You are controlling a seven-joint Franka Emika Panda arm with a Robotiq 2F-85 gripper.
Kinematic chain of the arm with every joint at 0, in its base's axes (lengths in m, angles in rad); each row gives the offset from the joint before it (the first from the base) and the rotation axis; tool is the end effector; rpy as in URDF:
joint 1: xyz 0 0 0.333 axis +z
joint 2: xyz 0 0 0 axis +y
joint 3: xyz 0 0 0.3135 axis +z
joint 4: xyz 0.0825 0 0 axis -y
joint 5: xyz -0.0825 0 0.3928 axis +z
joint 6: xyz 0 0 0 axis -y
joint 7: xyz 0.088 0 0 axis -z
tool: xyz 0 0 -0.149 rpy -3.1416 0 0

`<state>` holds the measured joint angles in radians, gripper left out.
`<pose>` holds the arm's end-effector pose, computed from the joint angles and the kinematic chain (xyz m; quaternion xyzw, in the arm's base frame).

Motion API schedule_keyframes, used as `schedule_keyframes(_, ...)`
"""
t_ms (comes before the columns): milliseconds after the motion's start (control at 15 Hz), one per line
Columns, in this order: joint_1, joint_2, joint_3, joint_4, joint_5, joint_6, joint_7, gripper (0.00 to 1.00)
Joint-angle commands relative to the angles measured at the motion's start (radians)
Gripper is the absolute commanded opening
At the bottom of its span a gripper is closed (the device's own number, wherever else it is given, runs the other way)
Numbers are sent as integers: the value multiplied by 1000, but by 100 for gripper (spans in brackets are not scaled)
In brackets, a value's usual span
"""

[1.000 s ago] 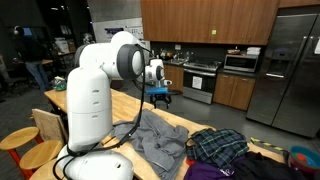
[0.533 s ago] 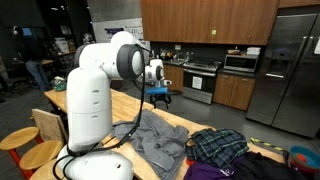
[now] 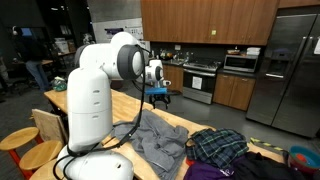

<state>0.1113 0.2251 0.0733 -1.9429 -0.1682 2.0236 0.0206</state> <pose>0.5811 0.0915 0.3086 0.9877 0.1231 -0.0643 0.0715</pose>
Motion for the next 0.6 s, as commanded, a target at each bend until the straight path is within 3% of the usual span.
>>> schedule_keyframes(0,24,-25,33,-48,-20,52,-65,100)
schedule_keyframes(200,56,-15,72,-77,-50,118,-139,100)
schedule_keyframes(533,117,62,132,-23,-108,182,-249,100)
